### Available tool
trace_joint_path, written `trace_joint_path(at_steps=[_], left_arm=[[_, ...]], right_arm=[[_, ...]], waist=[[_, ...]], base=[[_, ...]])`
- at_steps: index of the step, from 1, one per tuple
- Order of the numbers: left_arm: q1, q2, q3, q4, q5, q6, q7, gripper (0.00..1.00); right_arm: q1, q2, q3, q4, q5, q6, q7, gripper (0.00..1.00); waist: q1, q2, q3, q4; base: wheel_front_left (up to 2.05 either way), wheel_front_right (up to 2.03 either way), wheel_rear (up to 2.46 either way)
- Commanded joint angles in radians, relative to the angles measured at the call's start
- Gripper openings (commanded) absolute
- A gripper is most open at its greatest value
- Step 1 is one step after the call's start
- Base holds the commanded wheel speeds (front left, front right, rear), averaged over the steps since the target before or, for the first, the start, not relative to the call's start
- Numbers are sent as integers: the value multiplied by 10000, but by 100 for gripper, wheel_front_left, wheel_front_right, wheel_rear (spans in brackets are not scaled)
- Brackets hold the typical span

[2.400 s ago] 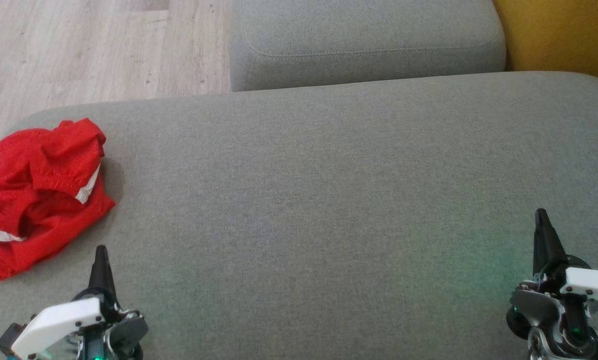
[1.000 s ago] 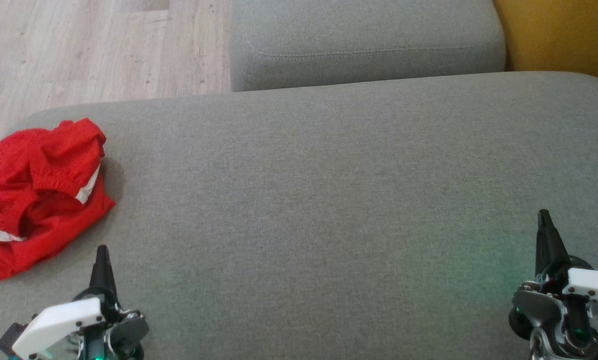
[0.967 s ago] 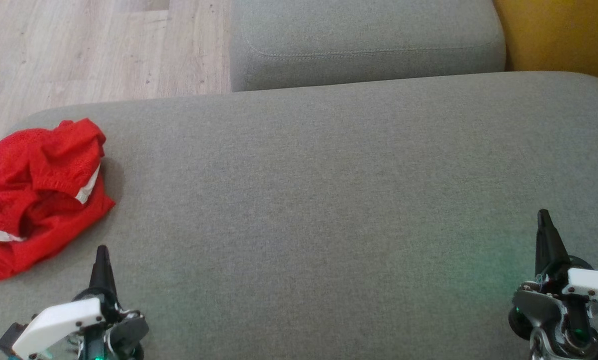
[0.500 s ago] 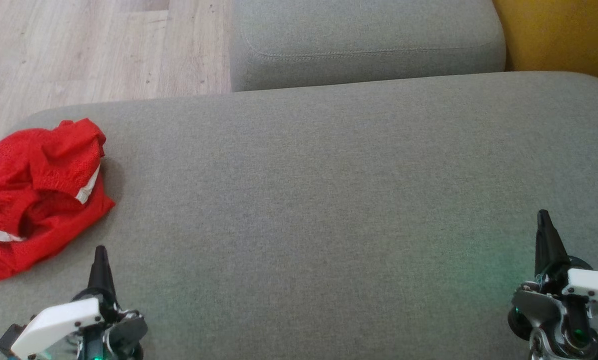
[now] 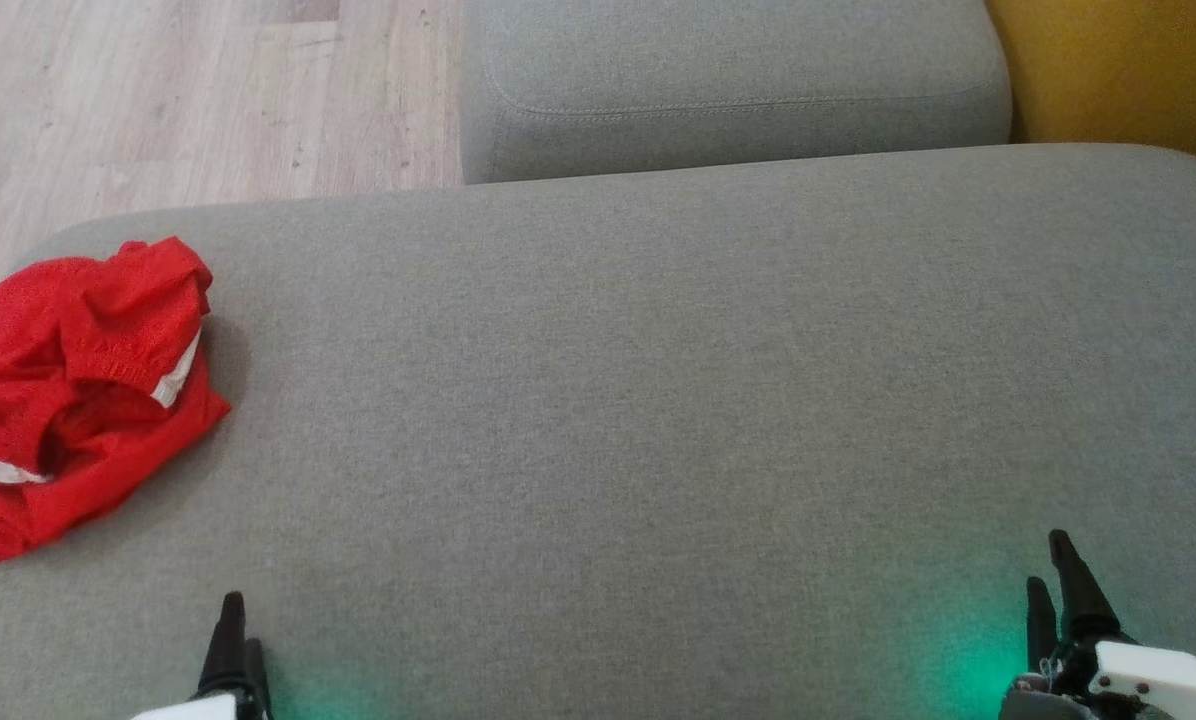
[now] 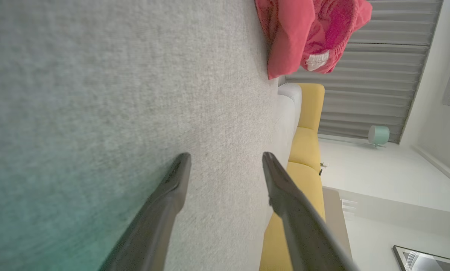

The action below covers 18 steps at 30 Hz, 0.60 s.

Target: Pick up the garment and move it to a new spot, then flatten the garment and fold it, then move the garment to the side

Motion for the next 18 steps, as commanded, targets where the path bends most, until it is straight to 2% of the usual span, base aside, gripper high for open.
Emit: trace_joint_path(at_steps=[1, 10, 18], left_arm=[[-415, 54, -15, -342, 141, -1, -85, 100], [-468, 59, -97, -721, 1070, 67, -337, 100], [-526, 64, -331, -1240, 2469, 163, -560, 100]], right_arm=[[-416, -70, 61, -374, -99, 7, -83, 100], [-435, -73, 191, -704, -883, 19, -333, 100], [-432, -76, 246, -1027, -2313, 30, -554, 100]], waist=[[0, -1, 1, 1], [0, -1, 12, 2], [0, -1, 31, 8]], base=[[0, 0, 0], [0, 0, 0], [0, 0, 0]])
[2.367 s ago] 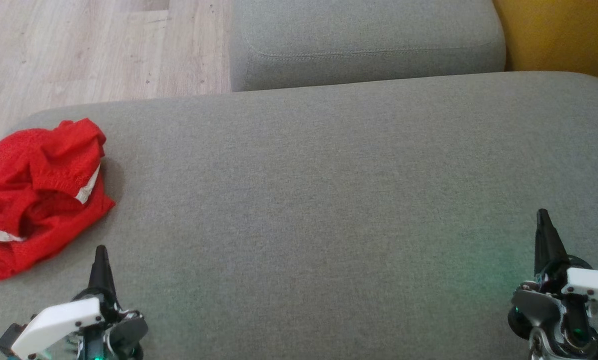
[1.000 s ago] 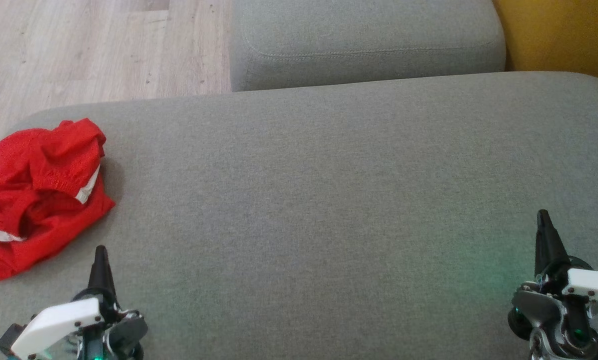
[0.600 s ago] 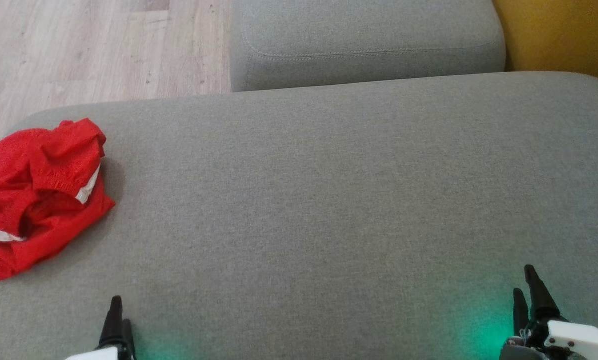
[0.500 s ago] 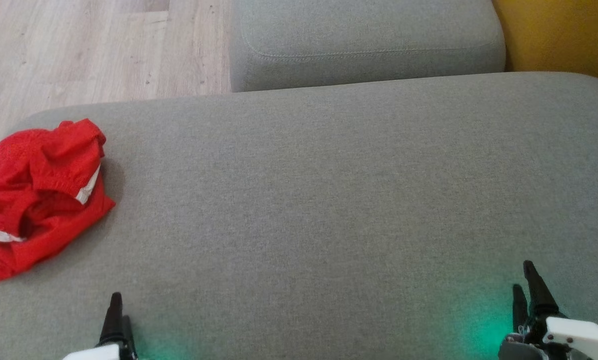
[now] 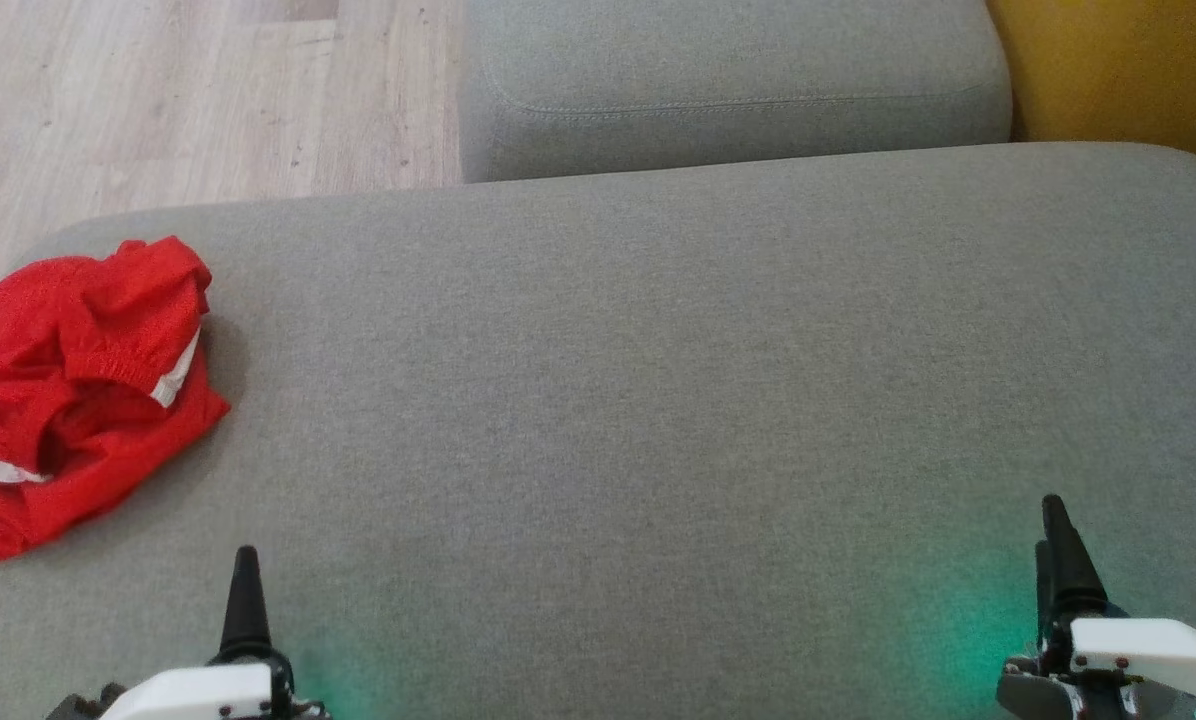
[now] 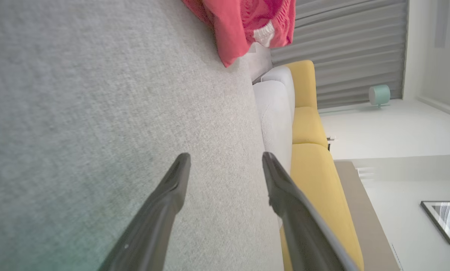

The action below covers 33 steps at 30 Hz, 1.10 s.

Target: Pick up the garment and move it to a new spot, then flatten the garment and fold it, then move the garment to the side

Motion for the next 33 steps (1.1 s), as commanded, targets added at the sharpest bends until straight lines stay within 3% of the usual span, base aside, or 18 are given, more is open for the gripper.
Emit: trace_joint_path(at_steps=[1, 10, 33], left_arm=[[-509, 66, -1, -462, 347, 28, -92, 100], [-499, 94, -278, -965, 1771, 206, -343, 100], [-653, 752, -1508, -1540, 4860, 1617, -958, 100]], right_arm=[[-381, -74, 48, -422, -325, 29, -106, 100], [-347, -77, 386, -825, -2123, 42, -355, 100], [-326, -84, 1065, -1308, -5231, 72, -962, 100]], waist=[[0, 0, 1, 2], [0, 0, 4, 17], [0, 0, -103, -8]], base=[[0, 0, 0], [0, 0, 0], [0, 0, 0]])
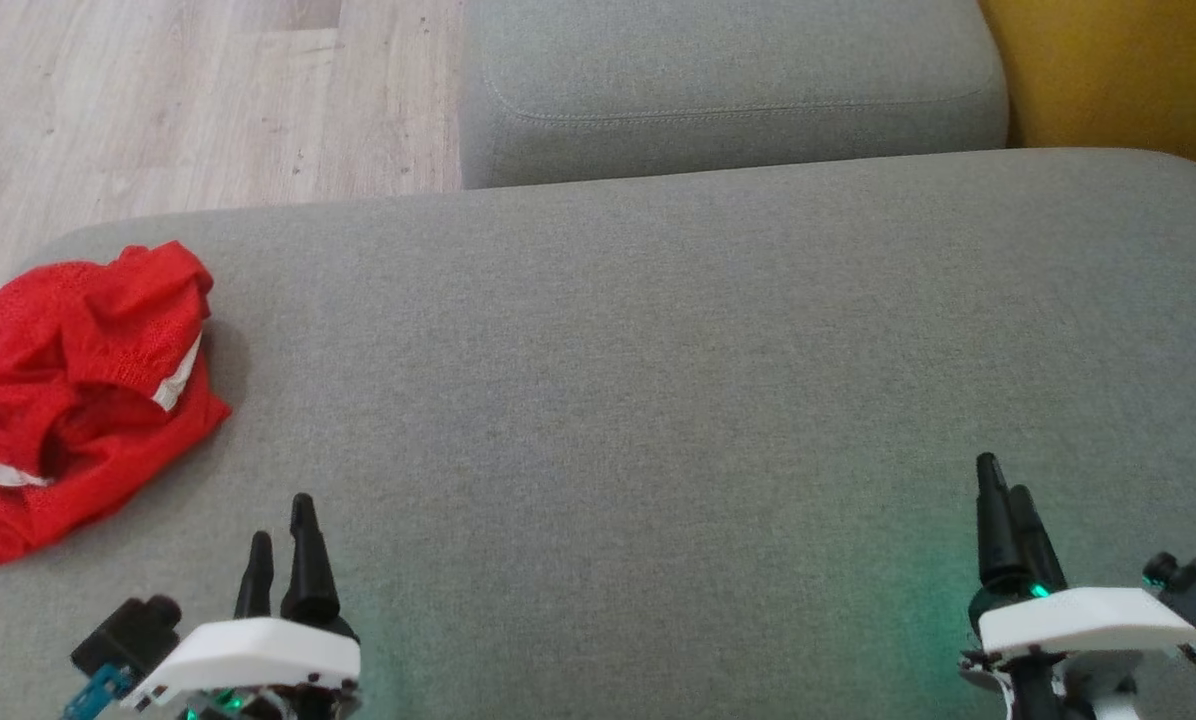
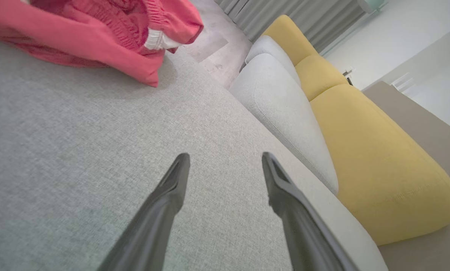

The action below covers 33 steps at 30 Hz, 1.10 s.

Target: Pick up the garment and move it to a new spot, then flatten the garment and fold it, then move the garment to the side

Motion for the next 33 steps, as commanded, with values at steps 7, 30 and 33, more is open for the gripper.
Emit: trace_joint_path(at_steps=[7, 30, 33], left_arm=[[-561, 354, -334, -558, 1070, 424, -318, 100], [-730, 744, -1389, -1255, 4016, 1381, -988, 100], [-741, 781, -1500, -1334, 4393, 1480, -1072, 100]], right_arm=[[-359, -81, 395, -442, -1230, 78, -301, 100], [-279, -89, 535, -1066, -4293, 110, -964, 100], [-252, -90, 529, -1091, -4726, 114, -1046, 100]], waist=[[0, 0, 17, 4], [0, 0, 83, 99], [0, 0, 84, 94]], base=[[0, 0, 0], [0, 0, 0], [0, 0, 0]])
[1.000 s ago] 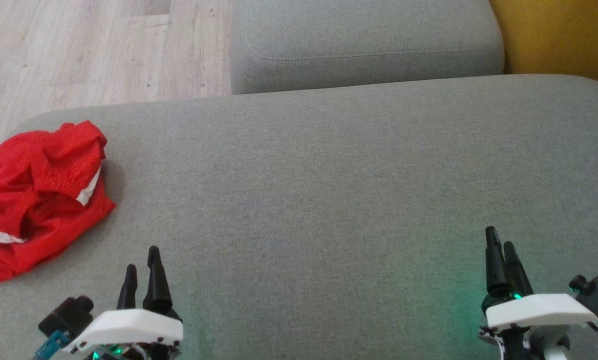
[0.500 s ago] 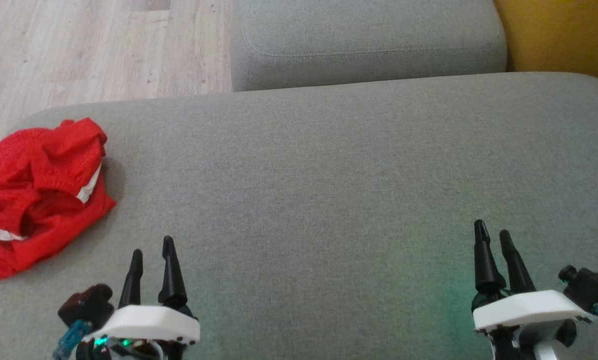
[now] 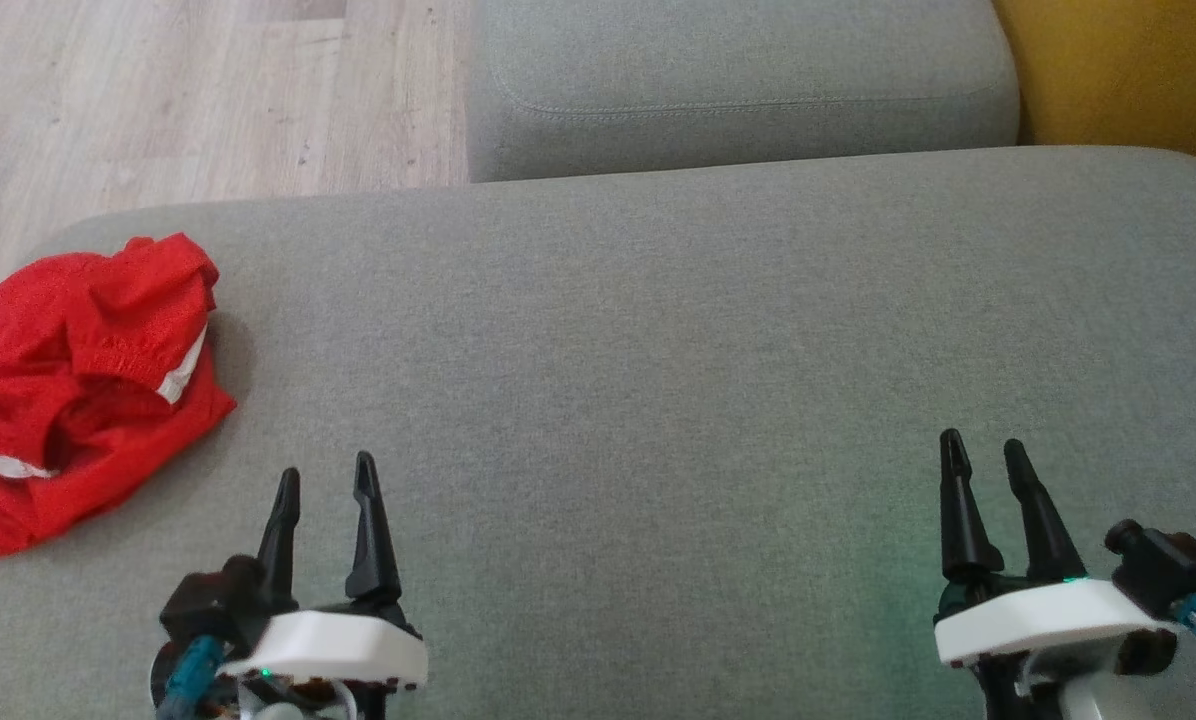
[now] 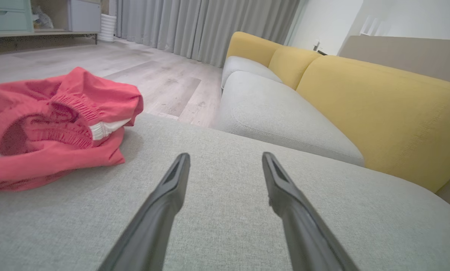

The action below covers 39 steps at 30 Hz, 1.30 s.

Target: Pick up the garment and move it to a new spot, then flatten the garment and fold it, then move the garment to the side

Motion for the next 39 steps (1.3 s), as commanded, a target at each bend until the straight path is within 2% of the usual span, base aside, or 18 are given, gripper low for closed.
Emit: trace_joint_path(at_steps=[1, 20, 39], left_arm=[[-529, 198, 134, -429, 373, 116, -142, 100], [-531, 343, -230, -422, 2688, 701, -672, 100], [-527, 199, -271, -199, 4891, 1039, -1190, 100]], right_arm=[[-264, -86, 136, -412, -408, 99, -165, 100], [-227, -93, -75, -265, -2628, 124, -689, 100], [-254, -99, -124, 59, -4884, 150, -1202, 100]], waist=[[0, -1, 3, -9], [0, -1, 18, -9], [0, -1, 42, -38]], base=[[0, 0, 0], [0, 0, 0], [0, 0, 0]])
